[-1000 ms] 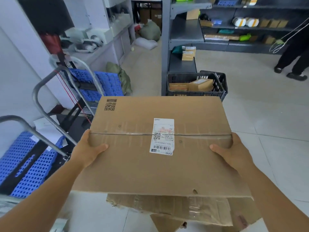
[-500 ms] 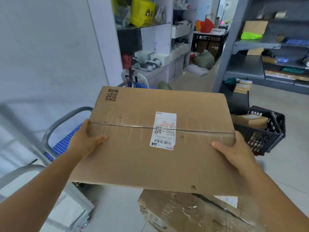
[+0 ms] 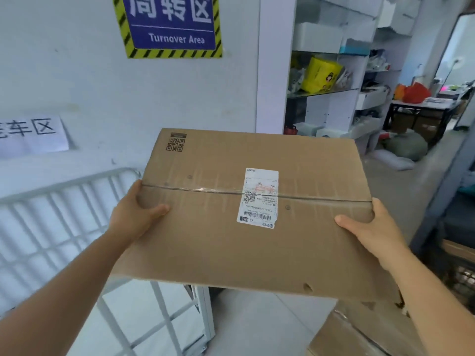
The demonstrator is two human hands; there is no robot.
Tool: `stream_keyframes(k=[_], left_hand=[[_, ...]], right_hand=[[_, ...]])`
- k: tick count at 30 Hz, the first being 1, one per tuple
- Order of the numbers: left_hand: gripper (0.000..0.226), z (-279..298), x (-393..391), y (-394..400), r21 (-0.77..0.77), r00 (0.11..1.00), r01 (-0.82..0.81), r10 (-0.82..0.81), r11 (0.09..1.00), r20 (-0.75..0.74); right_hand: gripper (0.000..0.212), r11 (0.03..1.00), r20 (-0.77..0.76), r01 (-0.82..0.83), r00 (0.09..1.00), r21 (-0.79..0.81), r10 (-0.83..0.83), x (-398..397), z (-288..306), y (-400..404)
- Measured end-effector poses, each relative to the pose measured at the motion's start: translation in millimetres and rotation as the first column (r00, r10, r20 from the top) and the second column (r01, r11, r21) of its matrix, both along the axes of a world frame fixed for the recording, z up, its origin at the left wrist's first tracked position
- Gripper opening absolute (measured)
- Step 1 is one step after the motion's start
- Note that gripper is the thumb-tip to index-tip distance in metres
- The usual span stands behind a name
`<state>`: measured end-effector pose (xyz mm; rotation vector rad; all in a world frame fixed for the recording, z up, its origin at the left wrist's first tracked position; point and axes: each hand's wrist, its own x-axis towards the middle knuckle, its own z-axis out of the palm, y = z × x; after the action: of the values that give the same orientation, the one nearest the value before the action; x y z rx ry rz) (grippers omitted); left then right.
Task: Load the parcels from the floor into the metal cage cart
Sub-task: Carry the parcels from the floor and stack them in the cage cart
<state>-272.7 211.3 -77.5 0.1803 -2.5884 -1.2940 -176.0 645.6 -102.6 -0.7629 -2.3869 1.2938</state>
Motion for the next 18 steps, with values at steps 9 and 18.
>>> stream_keyframes(k=[9,18], left_hand=[[0.081,22,32,-163,0.021,0.976,-0.203,0.204,0.979,-0.071],[0.088,18,49,-293,0.028,0.916,-0.396,0.397,0.918,-0.053]], right_hand=[[0.083,0.984,-0.081,-0.177,0.981,0.007,0.177,-53,26,-163],[0.082,0.918,-0.082,-0.396,0.915,0.013,0.396,-113,35,-295]])
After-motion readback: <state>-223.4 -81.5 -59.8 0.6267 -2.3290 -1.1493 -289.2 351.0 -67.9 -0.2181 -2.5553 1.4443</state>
